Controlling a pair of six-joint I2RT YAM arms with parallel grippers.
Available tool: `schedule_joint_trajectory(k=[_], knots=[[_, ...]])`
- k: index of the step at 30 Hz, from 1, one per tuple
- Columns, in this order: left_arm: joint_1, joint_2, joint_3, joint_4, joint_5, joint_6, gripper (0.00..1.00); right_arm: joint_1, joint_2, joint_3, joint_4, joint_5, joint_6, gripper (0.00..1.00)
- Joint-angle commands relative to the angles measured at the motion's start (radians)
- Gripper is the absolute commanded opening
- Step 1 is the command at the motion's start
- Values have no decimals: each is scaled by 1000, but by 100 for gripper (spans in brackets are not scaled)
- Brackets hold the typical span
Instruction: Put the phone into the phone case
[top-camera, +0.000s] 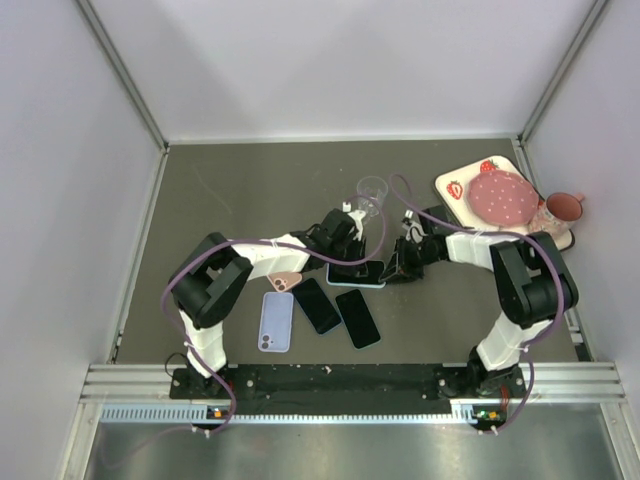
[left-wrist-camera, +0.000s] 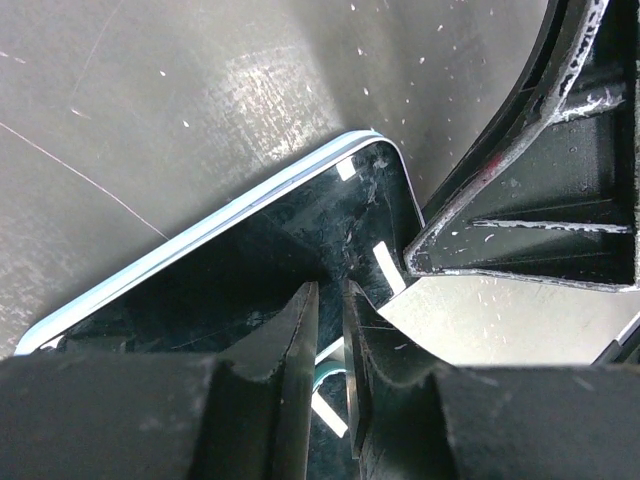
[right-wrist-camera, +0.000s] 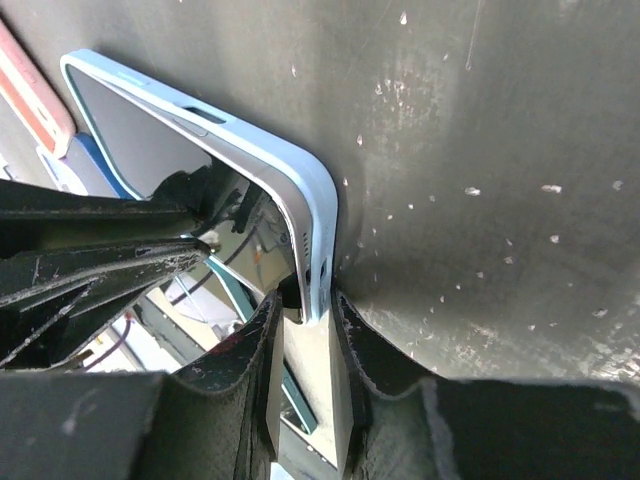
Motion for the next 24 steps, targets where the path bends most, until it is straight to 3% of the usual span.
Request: schedule_joint_trajectory(k=[1,4,16,24], knots=[[-4,14,-52,-145,-39,33,22,80,98,6,-13,217,-43,4],[-4,3,-54,-151,-41,33,22,86,110,11,-33,259,-47,0],[-6,-14,-54,-152,-45,31,21,209,105,83,-179,569,-76,0],[-6,-13,-54,-152,-47,33,20,217,2,83,-177,562,-86,6]])
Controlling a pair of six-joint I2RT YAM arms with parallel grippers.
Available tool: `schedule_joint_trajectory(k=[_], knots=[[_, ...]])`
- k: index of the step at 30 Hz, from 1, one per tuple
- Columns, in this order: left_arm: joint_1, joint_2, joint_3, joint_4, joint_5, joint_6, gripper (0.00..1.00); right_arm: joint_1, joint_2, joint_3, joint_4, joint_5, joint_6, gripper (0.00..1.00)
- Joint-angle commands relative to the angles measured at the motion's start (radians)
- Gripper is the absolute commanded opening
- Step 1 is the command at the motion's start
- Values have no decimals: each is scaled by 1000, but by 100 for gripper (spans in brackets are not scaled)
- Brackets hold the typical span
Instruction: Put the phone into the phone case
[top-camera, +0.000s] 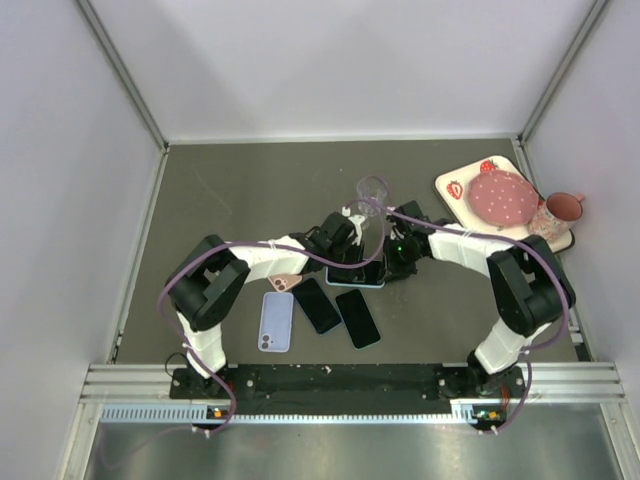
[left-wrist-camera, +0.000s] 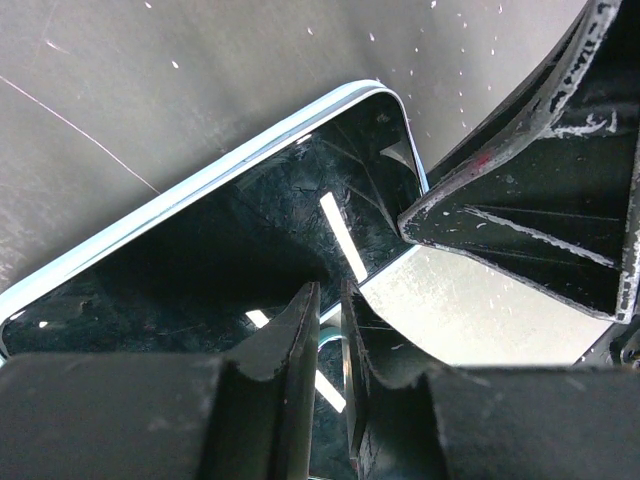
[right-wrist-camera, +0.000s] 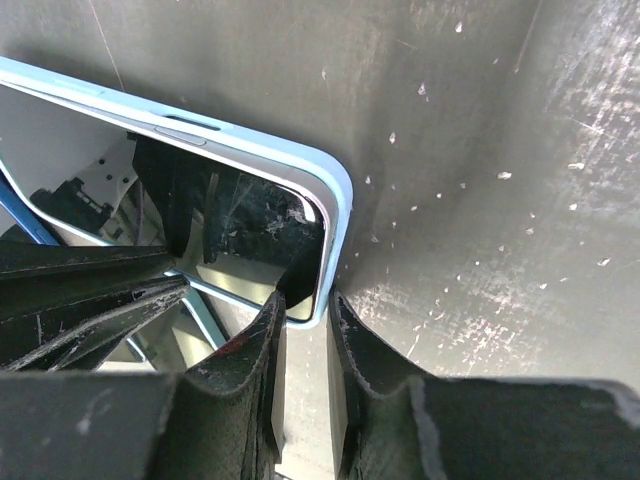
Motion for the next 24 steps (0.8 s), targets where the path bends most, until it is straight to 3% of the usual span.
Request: schedule_joint_trajectory(k=[1,2,5,11,18,24], knots=[[0,10,-38,-98,-50,31,20,39,6,-51,36,183,-55,7],[0,11,-39,-96,-50,31,20,38,-15,-50,38,182,-52,17],[0,15,-35,-93,-55,34,20,33,-110,-53,73,137,-41,33],[0,4,-16,-96,-43,37,20,-34,-261,-77,153,-5,-21,52],[0,-16,-16,-104,-41,37,20,-211,-287,-212,377,-335,53,56],[0,-54,-45,-96,-56,26,19,-225,-197,-223,441,-387,65,56]])
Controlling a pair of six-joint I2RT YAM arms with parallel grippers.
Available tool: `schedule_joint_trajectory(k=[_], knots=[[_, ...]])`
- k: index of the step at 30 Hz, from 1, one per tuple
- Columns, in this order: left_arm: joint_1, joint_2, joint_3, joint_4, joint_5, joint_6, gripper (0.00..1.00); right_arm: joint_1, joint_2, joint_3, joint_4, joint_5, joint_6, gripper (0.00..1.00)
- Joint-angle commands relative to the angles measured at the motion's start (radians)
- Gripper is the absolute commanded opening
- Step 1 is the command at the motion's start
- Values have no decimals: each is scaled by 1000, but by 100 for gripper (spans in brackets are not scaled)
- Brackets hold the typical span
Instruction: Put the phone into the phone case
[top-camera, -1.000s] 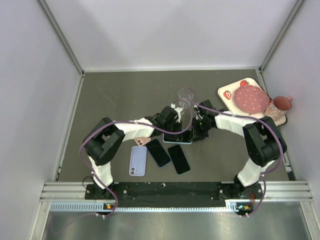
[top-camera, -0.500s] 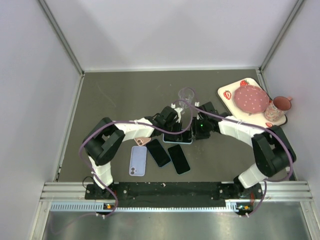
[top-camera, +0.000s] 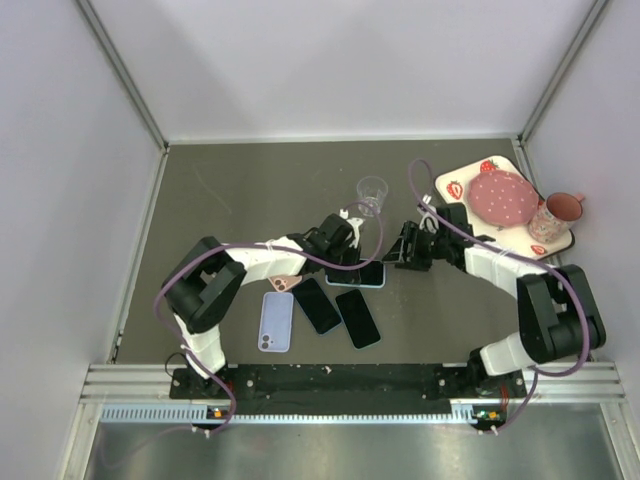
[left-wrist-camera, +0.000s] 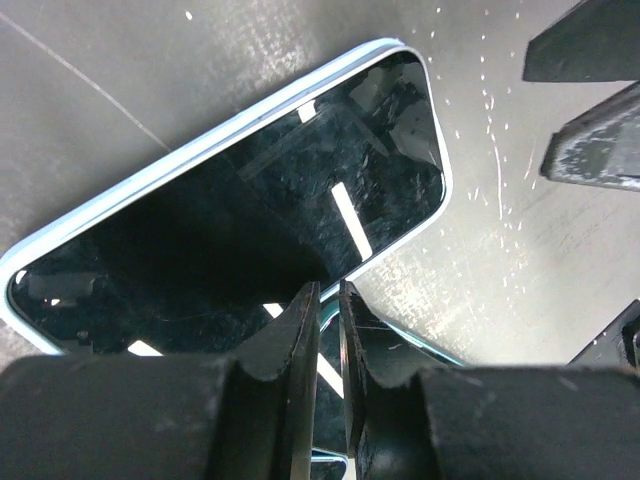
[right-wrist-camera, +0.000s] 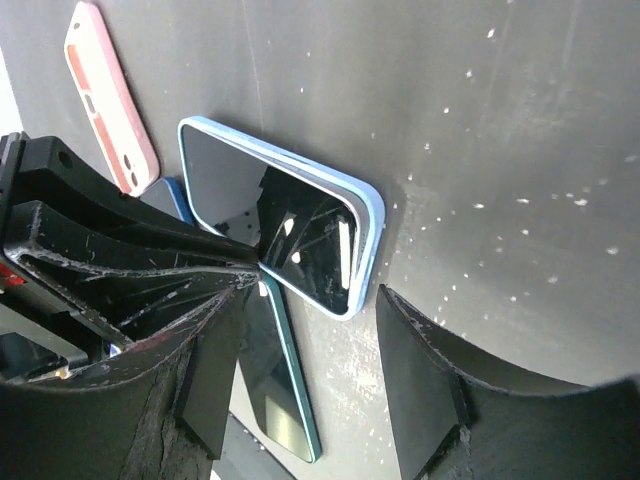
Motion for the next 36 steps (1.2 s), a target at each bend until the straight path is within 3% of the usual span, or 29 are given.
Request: schedule_joint_trajectory(k=[1,9,17,23,36], knots=[[0,-37,-39,-54,-55,19,19,2,56,-1,120,-99,18,55],[0,-43,-45,-60,-57,22,18,3,111,23,48,13,-33,49],[0,-38,-34,-66,-51,22,17,21,246,94,18,-5,-51,41],[0,-35,-21,-78,-52,34,15,40,312,129,-33,62,-53,35],[0,-23,-2,-94,-45,45,14,52,349,144,-105,160,-65,21]])
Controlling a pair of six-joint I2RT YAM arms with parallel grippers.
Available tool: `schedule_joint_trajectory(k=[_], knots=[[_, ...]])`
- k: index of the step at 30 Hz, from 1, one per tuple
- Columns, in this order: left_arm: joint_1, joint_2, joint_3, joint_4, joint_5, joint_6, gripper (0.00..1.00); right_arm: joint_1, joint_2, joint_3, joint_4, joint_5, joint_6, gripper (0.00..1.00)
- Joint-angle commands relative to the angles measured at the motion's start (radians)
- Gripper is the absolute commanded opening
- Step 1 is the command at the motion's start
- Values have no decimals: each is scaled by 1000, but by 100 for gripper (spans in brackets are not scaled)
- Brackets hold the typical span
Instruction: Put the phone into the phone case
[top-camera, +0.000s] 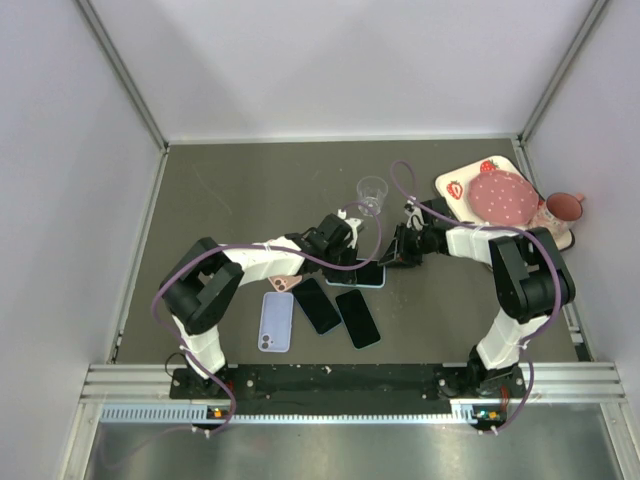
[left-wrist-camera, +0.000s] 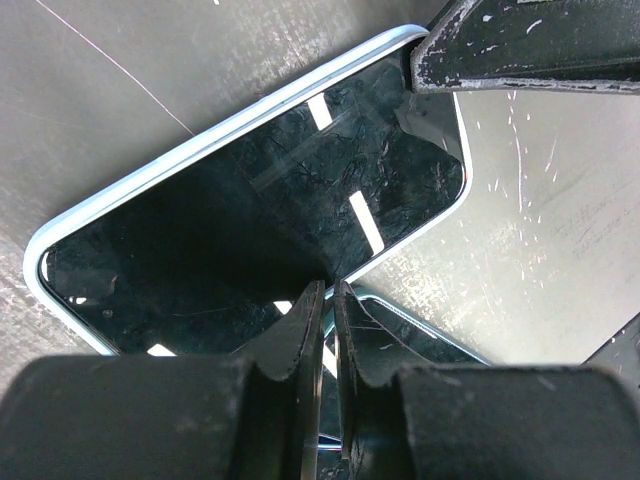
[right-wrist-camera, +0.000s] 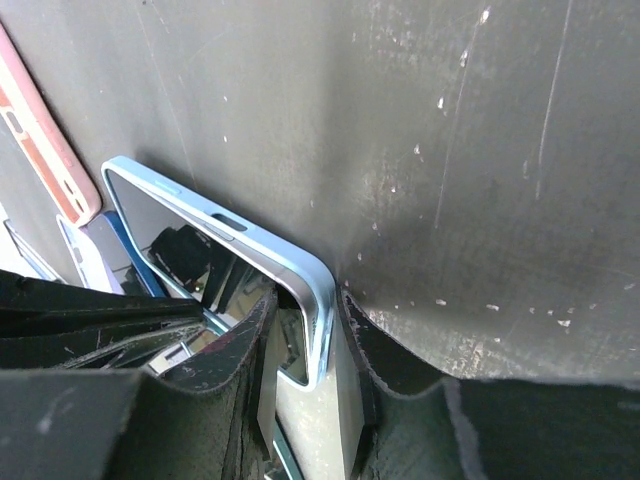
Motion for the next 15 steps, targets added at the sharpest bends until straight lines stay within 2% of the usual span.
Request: schedule_joint_trajectory(k=[1,11,15], knots=[[0,1,11,-61,-22,27,14,28,56,2,-98,170,-47,20],[0,21,36,-63,-13,22,13,99,124,70,-213,300,-49,18],[0,15,39,-67,-24,25,13,116,119,85,-260,389,-65,13]])
